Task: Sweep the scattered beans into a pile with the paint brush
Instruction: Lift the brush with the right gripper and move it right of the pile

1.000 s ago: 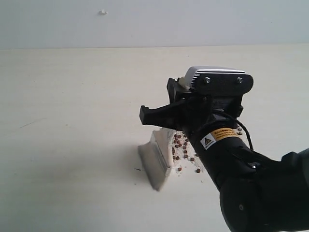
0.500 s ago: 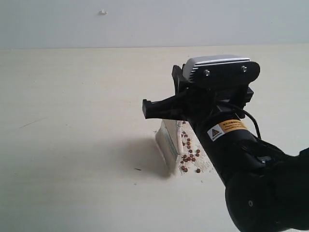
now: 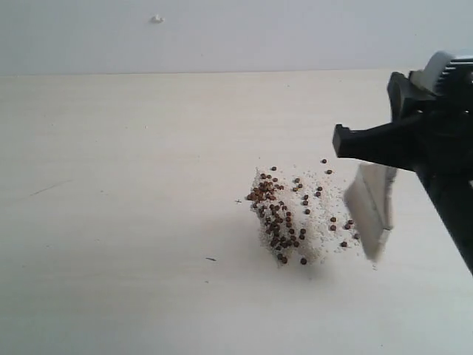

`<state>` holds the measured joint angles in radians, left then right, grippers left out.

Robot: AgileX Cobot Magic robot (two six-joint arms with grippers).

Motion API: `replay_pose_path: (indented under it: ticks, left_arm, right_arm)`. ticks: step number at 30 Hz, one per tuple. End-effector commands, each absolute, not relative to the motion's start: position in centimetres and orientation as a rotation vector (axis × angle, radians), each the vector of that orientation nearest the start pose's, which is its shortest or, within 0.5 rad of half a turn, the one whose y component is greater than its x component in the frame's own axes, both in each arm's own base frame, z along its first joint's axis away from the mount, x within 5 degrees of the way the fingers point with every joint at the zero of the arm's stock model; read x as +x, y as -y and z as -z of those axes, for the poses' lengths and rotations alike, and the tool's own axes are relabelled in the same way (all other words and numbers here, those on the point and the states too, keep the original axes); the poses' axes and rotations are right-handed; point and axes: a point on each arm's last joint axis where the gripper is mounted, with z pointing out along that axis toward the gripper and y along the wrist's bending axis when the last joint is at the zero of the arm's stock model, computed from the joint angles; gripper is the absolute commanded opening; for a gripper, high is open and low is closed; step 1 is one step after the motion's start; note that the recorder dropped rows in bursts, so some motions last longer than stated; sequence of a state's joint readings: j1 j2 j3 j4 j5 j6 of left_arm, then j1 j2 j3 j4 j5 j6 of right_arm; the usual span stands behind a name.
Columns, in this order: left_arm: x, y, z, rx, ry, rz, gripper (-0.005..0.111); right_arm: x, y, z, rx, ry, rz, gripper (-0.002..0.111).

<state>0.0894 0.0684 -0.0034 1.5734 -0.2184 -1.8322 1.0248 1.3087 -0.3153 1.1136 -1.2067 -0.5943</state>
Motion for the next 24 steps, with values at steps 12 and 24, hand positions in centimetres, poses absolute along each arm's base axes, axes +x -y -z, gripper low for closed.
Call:
replay_pose_path:
  ticks: [12,24]
  left_arm:
    - [6.1,1.4,-20.9,-0.101,-1.553,0.3,0.0]
    - [6.1,1.4,-20.9,-0.101,-1.553,0.3,0.0]
  right_arm:
    - [18.9,-7.3,-23.2,-0.046,-1.494,0.292,0.0]
    - [21.3,-4.4,-22.6,0.189,-1.523,0.094,0.0]
